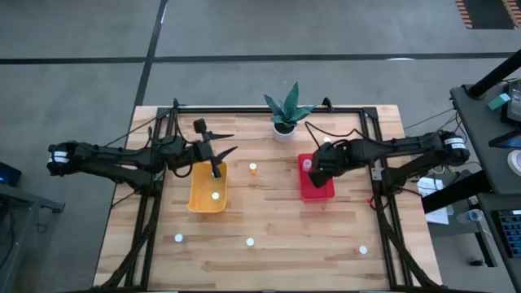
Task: Pick and place medicine bottles into bin by pill shape (circle, oval)
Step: Put the top pink capsule bottle into the red bin
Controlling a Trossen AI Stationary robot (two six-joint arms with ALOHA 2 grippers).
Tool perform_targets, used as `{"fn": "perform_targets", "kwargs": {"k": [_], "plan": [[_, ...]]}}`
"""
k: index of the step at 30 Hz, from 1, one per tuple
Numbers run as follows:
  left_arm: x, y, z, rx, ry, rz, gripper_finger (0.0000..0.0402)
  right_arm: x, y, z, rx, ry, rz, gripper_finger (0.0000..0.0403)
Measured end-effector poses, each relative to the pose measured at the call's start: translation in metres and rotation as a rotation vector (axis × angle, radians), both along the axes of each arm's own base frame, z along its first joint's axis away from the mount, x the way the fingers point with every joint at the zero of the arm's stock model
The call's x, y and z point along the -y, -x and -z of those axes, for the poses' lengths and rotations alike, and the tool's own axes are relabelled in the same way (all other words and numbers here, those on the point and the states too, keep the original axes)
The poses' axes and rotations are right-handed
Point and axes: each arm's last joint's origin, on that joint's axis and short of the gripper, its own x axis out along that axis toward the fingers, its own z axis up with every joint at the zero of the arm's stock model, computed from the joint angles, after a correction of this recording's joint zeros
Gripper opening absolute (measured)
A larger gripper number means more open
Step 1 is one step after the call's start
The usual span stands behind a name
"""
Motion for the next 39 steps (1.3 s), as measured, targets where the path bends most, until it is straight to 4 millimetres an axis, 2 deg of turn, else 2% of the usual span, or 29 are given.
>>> {"fn": "perform_targets", "kwargs": {"k": [6, 22, 39], "plan": [[0.000, 0.000, 0.000, 0.000, 0.000, 0.000, 0.0164, 0.007, -0.002, 0.003, -0.013, -0.100, -0.022, 0.0105], [0.000, 0.000, 0.000, 0.000, 0.000, 0.000, 0.0164, 0.011, -0.023, 0.041, -0.167, -0.186, -0.119, 0.0105], [0.000, 0.000, 0.000, 0.000, 0.000, 0.000, 0.0164, 0.012, -0.029, 0.047, -0.153, -0.180, -0.159, 0.0106]]}}
